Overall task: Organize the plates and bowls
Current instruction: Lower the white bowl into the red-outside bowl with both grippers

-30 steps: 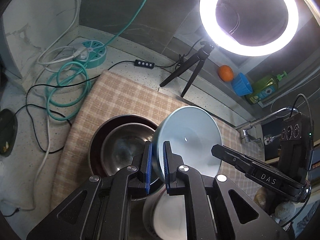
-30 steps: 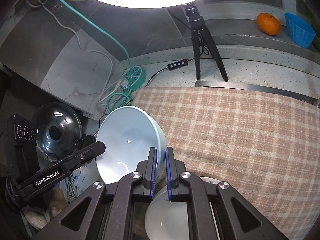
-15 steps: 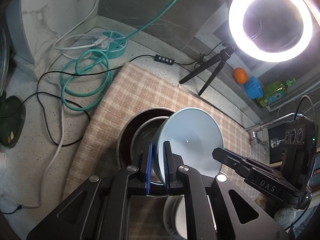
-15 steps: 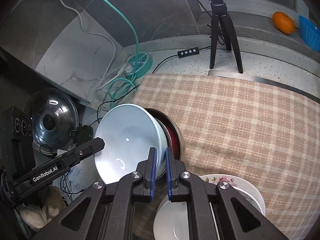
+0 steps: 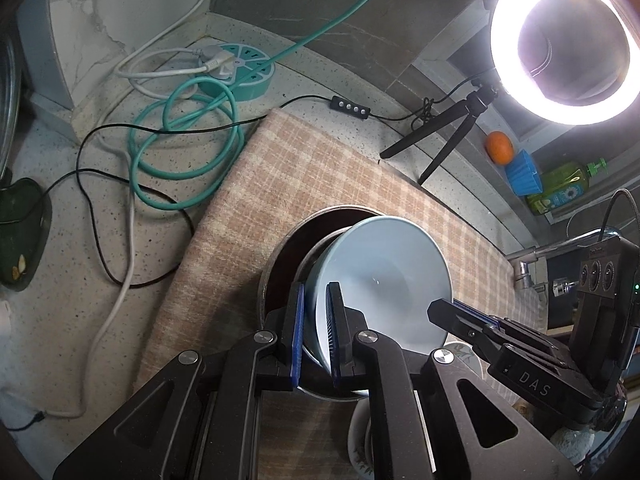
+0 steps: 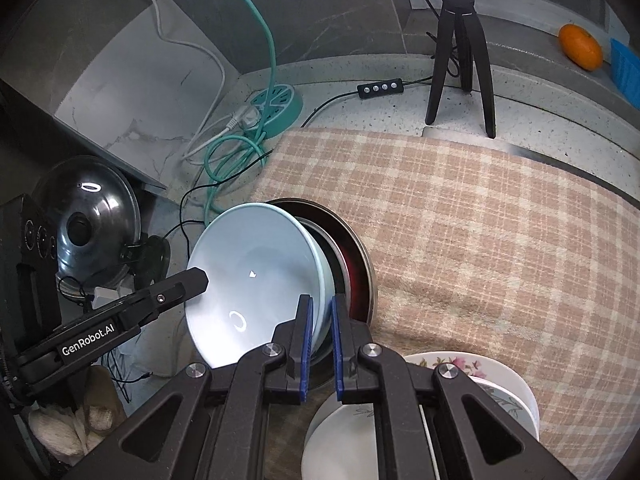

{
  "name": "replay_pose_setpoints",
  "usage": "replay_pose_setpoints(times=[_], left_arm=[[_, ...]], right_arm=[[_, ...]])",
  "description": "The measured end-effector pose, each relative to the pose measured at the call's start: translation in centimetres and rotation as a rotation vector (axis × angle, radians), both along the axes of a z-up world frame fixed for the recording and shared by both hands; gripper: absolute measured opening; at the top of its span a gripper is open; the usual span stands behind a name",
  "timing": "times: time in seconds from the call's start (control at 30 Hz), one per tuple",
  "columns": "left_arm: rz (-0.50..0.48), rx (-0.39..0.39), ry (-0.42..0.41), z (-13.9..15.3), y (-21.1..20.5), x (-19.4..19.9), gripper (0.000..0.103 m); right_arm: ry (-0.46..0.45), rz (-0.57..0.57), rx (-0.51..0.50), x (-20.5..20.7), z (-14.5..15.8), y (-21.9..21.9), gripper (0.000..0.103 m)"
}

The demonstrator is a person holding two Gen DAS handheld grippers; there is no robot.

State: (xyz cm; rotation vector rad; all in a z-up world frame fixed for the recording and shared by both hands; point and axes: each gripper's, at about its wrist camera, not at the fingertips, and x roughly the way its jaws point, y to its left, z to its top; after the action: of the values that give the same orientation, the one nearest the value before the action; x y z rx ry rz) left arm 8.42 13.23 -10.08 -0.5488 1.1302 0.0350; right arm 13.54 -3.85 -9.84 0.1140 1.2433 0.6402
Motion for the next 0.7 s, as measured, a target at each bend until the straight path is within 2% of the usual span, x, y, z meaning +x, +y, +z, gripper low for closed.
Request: replay_pose_setpoints(times=[0.7], left_arm=[[-0.011,0.013,0.026,-1.1,-0.3,0.4,0.009]], right_arm=[[0.002,0.014,-0.035,0.0,-0.7,0.5,0.012]])
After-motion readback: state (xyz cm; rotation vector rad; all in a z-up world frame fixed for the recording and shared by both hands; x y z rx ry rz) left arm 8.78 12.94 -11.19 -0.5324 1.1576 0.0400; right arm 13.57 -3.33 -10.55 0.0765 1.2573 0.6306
